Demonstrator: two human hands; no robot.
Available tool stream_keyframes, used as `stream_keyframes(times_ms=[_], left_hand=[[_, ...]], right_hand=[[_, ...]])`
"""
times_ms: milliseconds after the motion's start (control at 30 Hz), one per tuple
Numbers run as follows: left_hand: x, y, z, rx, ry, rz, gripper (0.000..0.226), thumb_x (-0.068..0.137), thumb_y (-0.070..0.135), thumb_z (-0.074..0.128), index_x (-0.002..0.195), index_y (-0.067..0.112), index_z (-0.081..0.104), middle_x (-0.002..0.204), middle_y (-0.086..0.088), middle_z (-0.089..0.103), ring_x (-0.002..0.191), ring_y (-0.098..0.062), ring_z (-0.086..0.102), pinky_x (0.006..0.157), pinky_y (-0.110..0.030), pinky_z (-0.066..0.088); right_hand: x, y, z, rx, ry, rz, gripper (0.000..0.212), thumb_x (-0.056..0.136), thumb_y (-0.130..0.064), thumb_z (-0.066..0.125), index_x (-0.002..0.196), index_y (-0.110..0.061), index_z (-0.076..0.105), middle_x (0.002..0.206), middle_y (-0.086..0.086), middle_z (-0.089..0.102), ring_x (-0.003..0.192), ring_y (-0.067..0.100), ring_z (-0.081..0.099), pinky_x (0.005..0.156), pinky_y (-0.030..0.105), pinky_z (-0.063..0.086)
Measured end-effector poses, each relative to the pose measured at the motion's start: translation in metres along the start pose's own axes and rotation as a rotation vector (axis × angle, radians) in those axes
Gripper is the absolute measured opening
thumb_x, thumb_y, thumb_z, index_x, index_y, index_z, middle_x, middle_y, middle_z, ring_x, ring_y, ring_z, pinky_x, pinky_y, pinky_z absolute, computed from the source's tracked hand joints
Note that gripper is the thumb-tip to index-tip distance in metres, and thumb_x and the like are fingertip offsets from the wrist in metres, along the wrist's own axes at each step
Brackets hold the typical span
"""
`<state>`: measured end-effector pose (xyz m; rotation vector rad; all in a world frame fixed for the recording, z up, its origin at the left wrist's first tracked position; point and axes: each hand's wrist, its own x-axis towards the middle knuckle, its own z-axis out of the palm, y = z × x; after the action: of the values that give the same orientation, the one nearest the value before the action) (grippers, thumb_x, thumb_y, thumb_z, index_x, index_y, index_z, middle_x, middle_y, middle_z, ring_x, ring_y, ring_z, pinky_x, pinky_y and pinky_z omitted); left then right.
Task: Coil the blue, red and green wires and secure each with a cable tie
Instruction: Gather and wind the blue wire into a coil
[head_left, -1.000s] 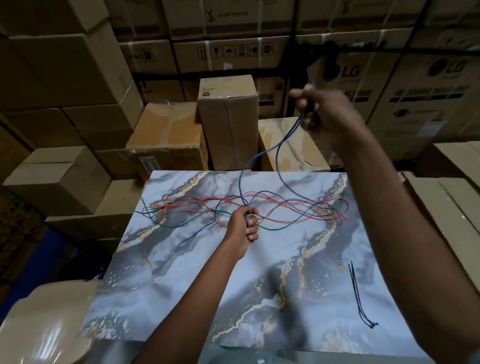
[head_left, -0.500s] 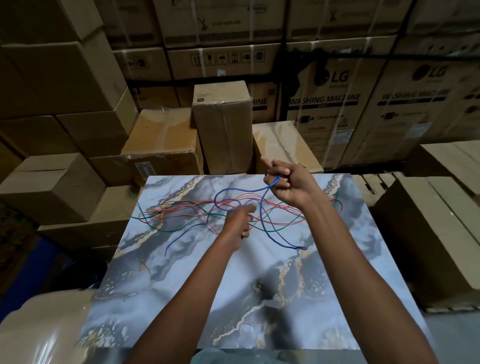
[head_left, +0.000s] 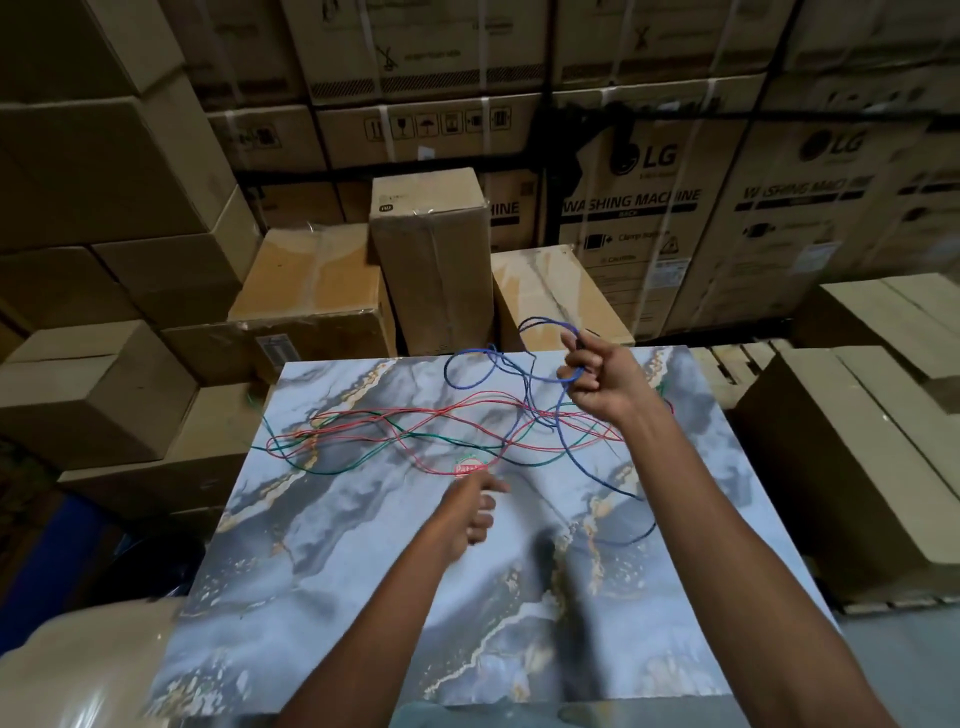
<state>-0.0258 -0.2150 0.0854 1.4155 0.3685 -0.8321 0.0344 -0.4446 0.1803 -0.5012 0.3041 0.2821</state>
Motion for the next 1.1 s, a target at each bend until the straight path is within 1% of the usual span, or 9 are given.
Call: stream_keyframes(times_ms=[100,233,333,533,600,700,767,933,1100], left_hand=[[-0.010,-0.032,-0.013,-0.058,0.022,-0.066,0.021,0.097,0.025,0.045,0.090,0.011,0.058,0.057,0.006,0.020,0.039,-0.007,0.011,0.040,-0.015,0.007],[-0.025,-0.034,-0.023,0.019,0.072,-0.028,0.022,0.097,0.025,0.044,0.084,0.011,0.056,0.058,0.005,0.021,0.043,-0.010,0.010,0.044,-0.020,0.006],[-0.030,-0.034,-0.031,0.084,0.102,-0.014,0.027,0.099,0.028,0.045,0.080,0.012,0.055,0.057,0.005,0.021,0.043,-0.010,0.011,0.044,-0.021,0.006],[-0.038,-0.037,-0.045,0.140,0.135,0.025,0.031,0.100,0.031,0.047,0.077,0.011,0.056,0.057,0.004,0.021,0.047,-0.012,0.011,0.045,-0.021,0.008],[-0.039,-0.038,-0.047,0.121,0.141,0.031,0.032,0.101,0.030,0.047,0.077,0.011,0.057,0.057,0.004,0.022,0.047,-0.012,0.011,0.045,-0.022,0.009],[-0.039,-0.038,-0.051,0.074,0.132,0.038,0.032,0.102,0.029,0.045,0.078,0.011,0.056,0.058,0.004,0.023,0.046,-0.011,0.012,0.044,-0.022,0.009],[-0.038,-0.037,-0.052,0.041,0.121,0.042,0.032,0.102,0.029,0.043,0.077,0.012,0.054,0.058,0.004,0.023,0.046,-0.011,0.011,0.044,-0.022,0.008],[-0.041,-0.030,-0.052,0.005,0.067,0.033,0.037,0.102,0.028,0.044,0.069,0.014,0.047,0.056,0.002,0.021,0.044,-0.011,0.011,0.043,-0.024,0.008],[-0.054,-0.015,-0.045,-0.152,-0.027,0.054,0.038,0.102,0.025,0.042,0.066,0.014,0.043,0.055,0.003,0.019,0.039,-0.009,0.011,0.043,-0.025,0.006]], right_hand=[[0.010,0.012,-0.025,-0.109,0.242,-0.027,0.024,0.104,-0.025,0.051,0.092,-0.008,0.064,0.047,-0.007,0.039,0.036,0.006,0.027,0.034,0.015,0.020],[0.019,0.037,-0.039,-0.305,0.429,-0.051,0.034,0.109,-0.028,0.042,0.086,-0.010,0.059,0.067,0.002,0.053,0.049,0.009,0.036,0.040,0.014,0.033],[0.029,0.056,-0.057,-0.346,0.494,-0.052,0.036,0.110,-0.025,0.035,0.081,-0.013,0.051,0.076,0.008,0.051,0.057,0.016,0.039,0.043,0.018,0.040],[0.033,0.093,-0.094,-0.658,0.740,-0.099,0.015,0.103,-0.012,0.048,0.090,-0.011,0.055,0.083,0.010,0.051,0.062,0.023,0.055,0.060,0.034,0.054],[0.033,0.105,-0.102,-0.743,0.760,-0.063,0.017,0.102,-0.010,0.050,0.086,-0.011,0.054,0.084,0.011,0.051,0.063,0.023,0.058,0.058,0.033,0.054],[0.032,0.119,-0.103,-0.712,0.731,-0.008,0.006,0.103,-0.013,0.055,0.104,-0.008,0.056,0.086,0.009,0.047,0.064,0.026,0.058,0.049,0.029,0.056],[0.026,0.123,-0.098,-0.710,0.676,0.071,0.010,0.103,-0.015,0.056,0.111,-0.009,0.056,0.089,0.010,0.046,0.064,0.029,0.058,0.058,0.035,0.056],[0.000,0.145,-0.067,-1.079,0.510,0.125,0.028,0.101,-0.025,0.060,0.087,-0.001,0.065,0.072,0.014,0.063,0.054,0.022,0.059,0.053,0.024,0.049],[-0.021,0.157,-0.018,-1.335,0.134,0.020,0.060,0.106,-0.051,0.048,0.082,-0.004,0.076,0.067,0.007,0.072,0.063,0.013,0.066,0.067,0.027,0.049]])
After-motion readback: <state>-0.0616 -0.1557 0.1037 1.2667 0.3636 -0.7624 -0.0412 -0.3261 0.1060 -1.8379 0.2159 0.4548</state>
